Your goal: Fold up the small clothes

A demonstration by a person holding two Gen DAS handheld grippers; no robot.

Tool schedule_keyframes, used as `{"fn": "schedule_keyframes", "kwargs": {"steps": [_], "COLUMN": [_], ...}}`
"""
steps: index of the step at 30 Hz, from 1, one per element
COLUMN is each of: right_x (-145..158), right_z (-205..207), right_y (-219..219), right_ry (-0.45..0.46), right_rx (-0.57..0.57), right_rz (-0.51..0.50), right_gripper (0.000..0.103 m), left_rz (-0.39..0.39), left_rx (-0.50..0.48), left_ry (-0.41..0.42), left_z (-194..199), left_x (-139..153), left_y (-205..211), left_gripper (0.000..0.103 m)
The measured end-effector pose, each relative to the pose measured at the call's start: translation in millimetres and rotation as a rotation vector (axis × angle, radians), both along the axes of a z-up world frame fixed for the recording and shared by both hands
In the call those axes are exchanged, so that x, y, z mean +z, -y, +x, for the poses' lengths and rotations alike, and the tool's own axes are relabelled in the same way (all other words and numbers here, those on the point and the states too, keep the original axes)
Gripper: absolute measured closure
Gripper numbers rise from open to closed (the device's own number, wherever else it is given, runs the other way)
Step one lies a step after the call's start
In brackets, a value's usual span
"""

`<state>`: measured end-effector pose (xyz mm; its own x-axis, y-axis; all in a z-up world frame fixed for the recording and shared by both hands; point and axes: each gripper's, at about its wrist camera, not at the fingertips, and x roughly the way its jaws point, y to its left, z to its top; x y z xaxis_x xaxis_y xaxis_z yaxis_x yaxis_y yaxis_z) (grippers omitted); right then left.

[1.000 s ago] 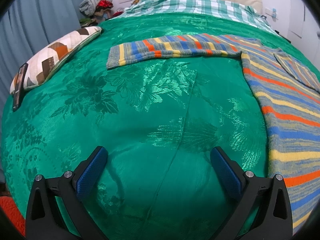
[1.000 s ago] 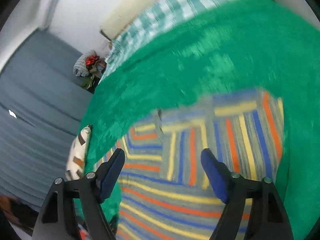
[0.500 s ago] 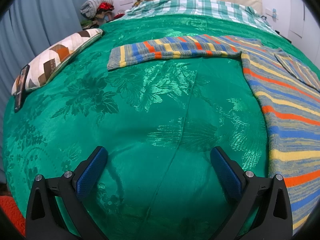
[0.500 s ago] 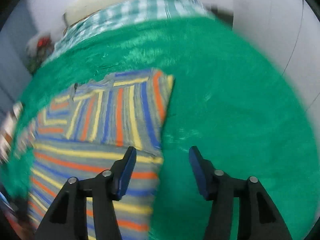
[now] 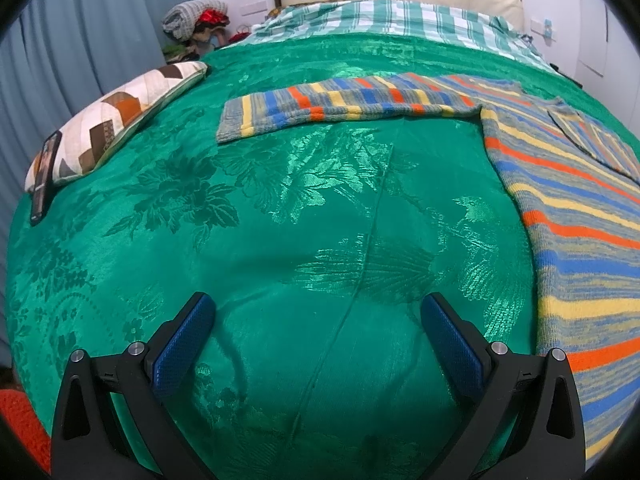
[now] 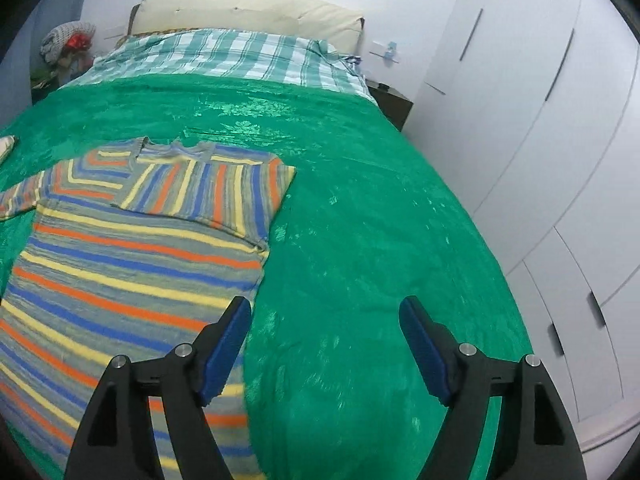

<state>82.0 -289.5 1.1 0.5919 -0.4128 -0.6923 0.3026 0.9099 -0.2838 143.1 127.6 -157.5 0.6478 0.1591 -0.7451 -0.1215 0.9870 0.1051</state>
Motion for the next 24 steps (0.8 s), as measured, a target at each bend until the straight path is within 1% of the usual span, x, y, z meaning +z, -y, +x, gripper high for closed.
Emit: {"fn": "schedule_keyframes", "kwargs": {"steps": [8,13,19,24], "right_x": [12,19,30,35], "right_z": [-28,-36,-40,-42], "right_y": [-31,-40,-48,-50], "right_ry": [-0.006,0.007,0.029,0.036], "right_rx": [-0.014,-0.008,-0.008,-0.006], "right_rz": [-0.003,-0.007,-0.051,-0.059], "right_gripper": [0.024,0.024,0.024,0.024], "left_rz": [0.001,0.001,0.001,0.001], "left_rx": [0.001,0.000,0.000,0.000], "left_ry": [0.002,0.001,0.001,0.001], "left_z": [0,-1,-1,-1], "left_x": [0,0,0,0], "left_y": [0,0,0,0], "left_gripper": [0.000,0.000,0.000,0.000]}}
